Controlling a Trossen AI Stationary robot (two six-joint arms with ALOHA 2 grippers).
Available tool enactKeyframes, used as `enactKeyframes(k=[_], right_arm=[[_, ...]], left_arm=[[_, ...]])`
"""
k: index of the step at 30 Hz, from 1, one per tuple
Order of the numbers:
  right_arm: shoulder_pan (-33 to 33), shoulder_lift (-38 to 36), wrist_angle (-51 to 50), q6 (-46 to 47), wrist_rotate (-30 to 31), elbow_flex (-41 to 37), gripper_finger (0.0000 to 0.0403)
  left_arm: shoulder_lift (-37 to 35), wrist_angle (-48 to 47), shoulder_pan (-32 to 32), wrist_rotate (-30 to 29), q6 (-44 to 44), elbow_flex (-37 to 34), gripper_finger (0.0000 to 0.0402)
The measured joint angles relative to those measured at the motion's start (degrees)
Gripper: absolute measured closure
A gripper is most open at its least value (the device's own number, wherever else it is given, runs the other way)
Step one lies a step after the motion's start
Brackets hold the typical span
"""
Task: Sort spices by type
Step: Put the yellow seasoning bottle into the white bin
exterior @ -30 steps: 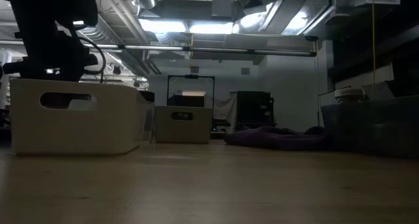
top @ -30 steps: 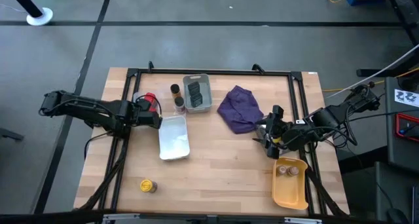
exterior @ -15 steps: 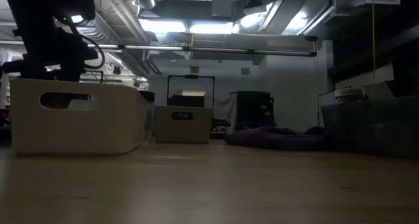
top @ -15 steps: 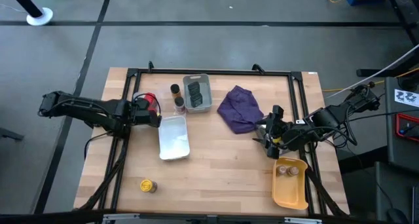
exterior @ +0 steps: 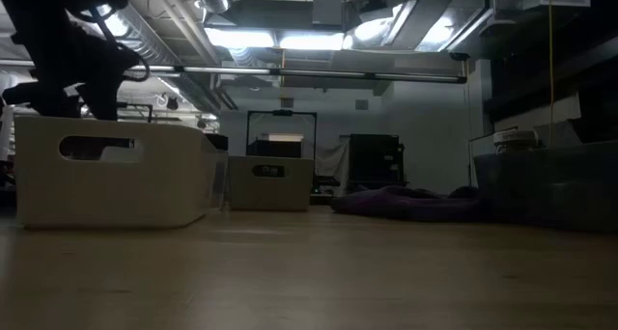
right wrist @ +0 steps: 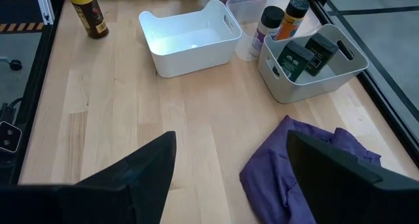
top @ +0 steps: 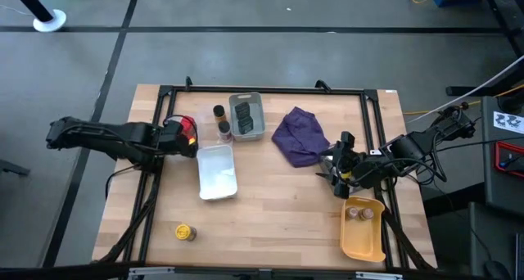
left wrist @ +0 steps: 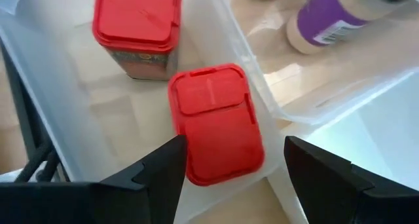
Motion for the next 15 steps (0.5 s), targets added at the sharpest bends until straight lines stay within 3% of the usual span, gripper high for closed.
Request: enactKeyframes(k=[3,10,15], right_arm=[[0.00,0.00,-0.01,0.00,0.00,0.00,0.0116],[0.00,0.00,-0.02,0.00,0.00,0.00,0.0116],[0.00,0.00,-0.02,0.00,0.00,0.00,0.0116]], left_arm=[[-1.65,1.43,-0.02,3.73,1.30,0.01,0.0162],[-3.05,14.11,-0.84,21.12,2.78,0.02,0.0162],[-3.05,24.82,-3.63,25.81,1.04,0.02,0.0162]])
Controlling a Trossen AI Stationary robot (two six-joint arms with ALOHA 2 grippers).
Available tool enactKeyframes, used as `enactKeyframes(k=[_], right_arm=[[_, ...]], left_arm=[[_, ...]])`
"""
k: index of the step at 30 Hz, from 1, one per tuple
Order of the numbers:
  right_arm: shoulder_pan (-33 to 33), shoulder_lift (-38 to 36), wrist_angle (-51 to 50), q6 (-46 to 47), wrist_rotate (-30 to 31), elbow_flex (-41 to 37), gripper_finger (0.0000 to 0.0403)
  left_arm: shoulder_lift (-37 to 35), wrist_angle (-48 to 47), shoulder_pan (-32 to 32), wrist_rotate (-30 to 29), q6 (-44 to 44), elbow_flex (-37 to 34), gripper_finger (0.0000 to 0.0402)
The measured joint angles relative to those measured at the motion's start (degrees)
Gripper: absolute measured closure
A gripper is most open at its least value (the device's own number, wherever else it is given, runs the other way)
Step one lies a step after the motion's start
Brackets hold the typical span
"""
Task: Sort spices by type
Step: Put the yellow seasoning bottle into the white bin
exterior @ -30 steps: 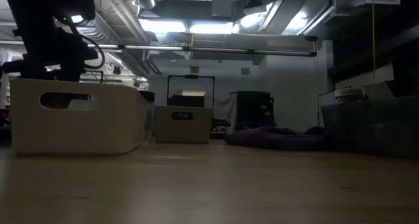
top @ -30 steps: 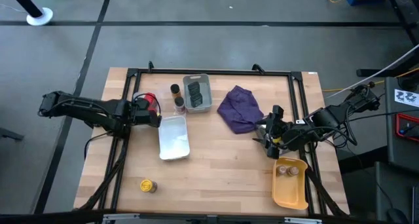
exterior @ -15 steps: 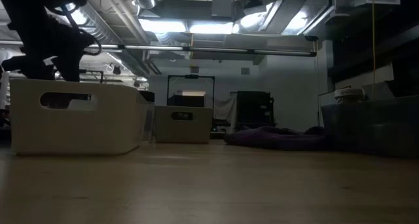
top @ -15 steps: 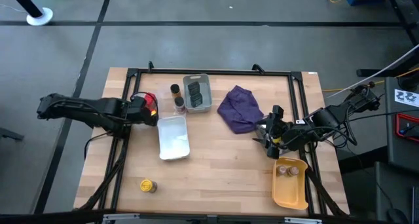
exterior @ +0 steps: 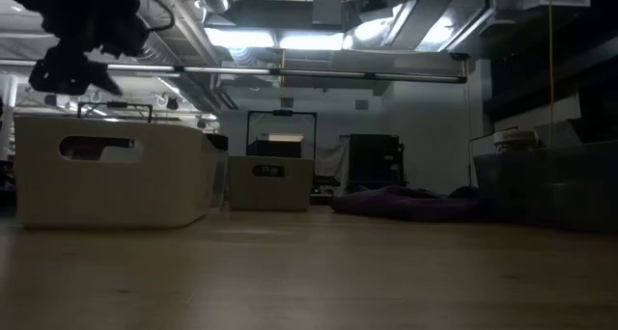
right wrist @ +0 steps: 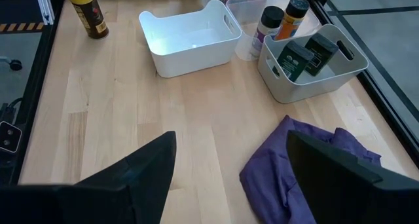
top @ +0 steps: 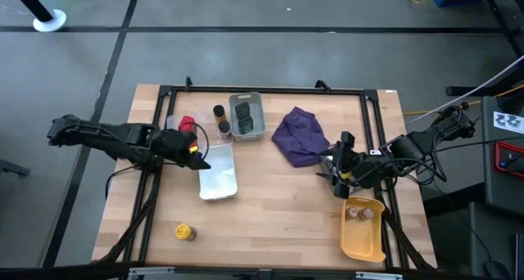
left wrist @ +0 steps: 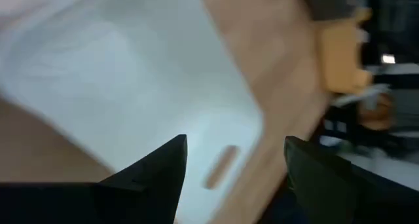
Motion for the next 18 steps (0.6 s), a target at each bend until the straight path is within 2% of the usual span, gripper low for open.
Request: enactKeyframes(k=[6,13,18], right_arm=[[0.00,0.00,0.00,0.00,0.00,0.00,0.0116],[0.00,0.00,0.00,0.00,0.00,0.00,0.0116],[-0.01,0.00,0.00,0.00,0.00,0.00,0.0116]], left_arm=[[0.24,7.08,-5.42,0.04,-4.07,0.02,0.0162],[4.57,22.71,-12.90,-4.31,-4.83,0.17,0.0162],[10.24,22.57,-17.01,-7.98,-1.68,5.11,0.0162]])
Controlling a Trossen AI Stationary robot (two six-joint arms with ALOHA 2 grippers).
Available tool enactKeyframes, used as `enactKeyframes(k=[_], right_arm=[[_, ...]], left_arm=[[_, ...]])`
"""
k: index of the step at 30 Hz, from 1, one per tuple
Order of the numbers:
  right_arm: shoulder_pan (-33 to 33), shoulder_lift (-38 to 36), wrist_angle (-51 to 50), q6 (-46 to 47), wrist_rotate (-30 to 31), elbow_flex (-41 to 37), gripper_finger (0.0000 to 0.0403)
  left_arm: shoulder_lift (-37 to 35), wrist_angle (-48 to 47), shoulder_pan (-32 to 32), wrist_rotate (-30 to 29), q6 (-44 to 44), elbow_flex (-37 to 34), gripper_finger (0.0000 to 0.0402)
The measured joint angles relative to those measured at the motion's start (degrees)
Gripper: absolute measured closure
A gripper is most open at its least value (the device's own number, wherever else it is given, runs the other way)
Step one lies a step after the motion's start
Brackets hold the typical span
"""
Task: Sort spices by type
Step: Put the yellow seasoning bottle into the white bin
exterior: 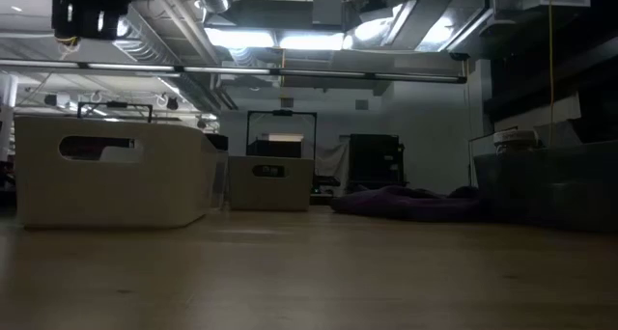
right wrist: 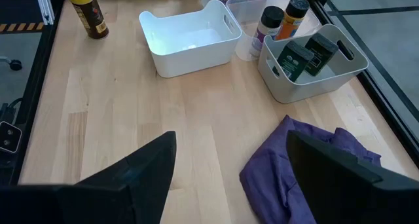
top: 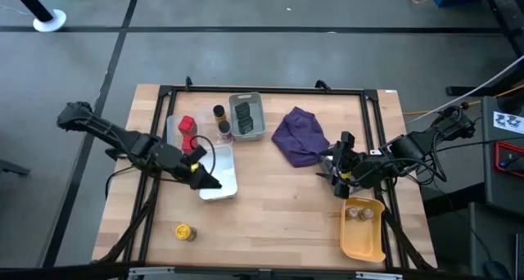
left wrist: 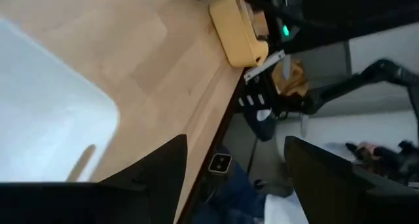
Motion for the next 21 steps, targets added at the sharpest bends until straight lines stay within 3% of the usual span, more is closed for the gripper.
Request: enactKeyframes(k=[5,9,16,21], right_arm=[[0.01,0.00,0.00,0.02,0.00,0.00,0.0116],[0.01,0.00,0.00,0.02,0.00,0.00,0.0116],[0.01,0.00,0.00,0.02,-0.01,0.00,0.0116],[0.01,0.00,0.00,0.02,-0.02,0.00,0.0116]], left_arm=[[6.43,-5.12,-2.94,-0.26,3.83,7.92,0.0162],[11.94,-18.09,-5.34,-0.07,2.65,16.13,0.0162],[20.80,-42.26,-10.92,5.26,-10.59,28.85,0.0162],[25.71,-51.01,-15.27,15.59,-23.15,31.61,0.0162]])
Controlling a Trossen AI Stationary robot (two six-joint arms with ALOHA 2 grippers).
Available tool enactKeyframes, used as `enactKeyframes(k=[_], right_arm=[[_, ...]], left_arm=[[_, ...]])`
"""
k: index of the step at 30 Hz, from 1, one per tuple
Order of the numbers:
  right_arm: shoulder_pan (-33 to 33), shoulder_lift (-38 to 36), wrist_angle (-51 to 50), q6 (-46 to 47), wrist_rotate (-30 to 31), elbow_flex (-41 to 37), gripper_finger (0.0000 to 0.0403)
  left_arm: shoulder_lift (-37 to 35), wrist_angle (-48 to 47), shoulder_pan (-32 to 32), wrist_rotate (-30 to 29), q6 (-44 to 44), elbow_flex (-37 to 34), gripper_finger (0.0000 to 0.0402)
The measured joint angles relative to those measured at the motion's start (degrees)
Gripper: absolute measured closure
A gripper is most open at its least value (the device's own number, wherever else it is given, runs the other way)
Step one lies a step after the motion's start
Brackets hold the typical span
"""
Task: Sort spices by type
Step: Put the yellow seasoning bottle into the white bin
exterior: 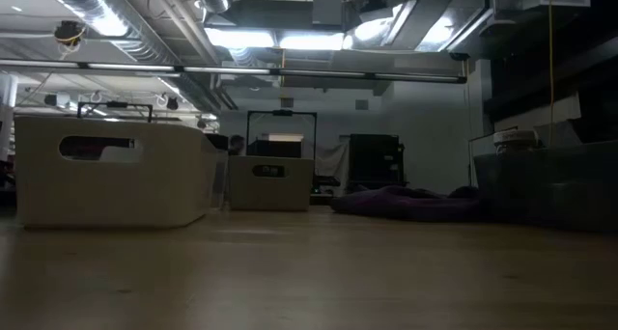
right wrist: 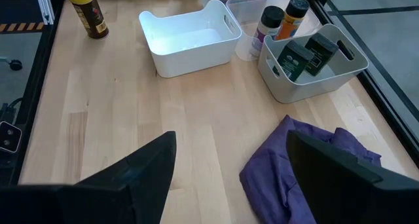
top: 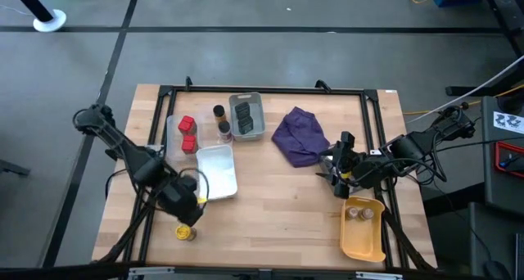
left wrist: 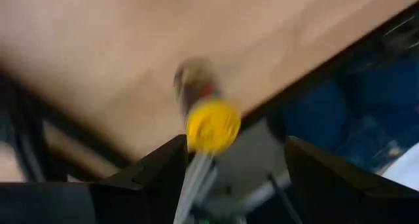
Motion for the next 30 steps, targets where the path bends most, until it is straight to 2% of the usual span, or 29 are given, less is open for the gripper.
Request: enactKeyframes(k=[4,10,14,20,30], right_arm=[[0.00,0.00,0.00,0.00,0.00,0.00,0.0116],[0.00,0.00,0.00,0.00,0.00,0.00,0.0116],[0.00,0.00,0.00,0.00,-0.02,0.00,0.0116],[0.00,0.00,0.00,0.00,-0.02,0.00,0.0116],[0.00,0.00,0.00,0.00,-0.02,0.00,0.0116]], left_arm=[[2.32,0.84,-3.39,7.31,-7.59,0.02,0.0162],[4.02,0.67,-6.34,8.49,-14.02,0.02,0.0162],[4.11,0.60,-6.35,8.48,-13.84,0.02,0.0162],[4.11,0.28,-6.33,5.94,-3.96,0.02,0.0162],[4.11,0.31,-6.33,5.42,-4.73,0.01,0.0162]])
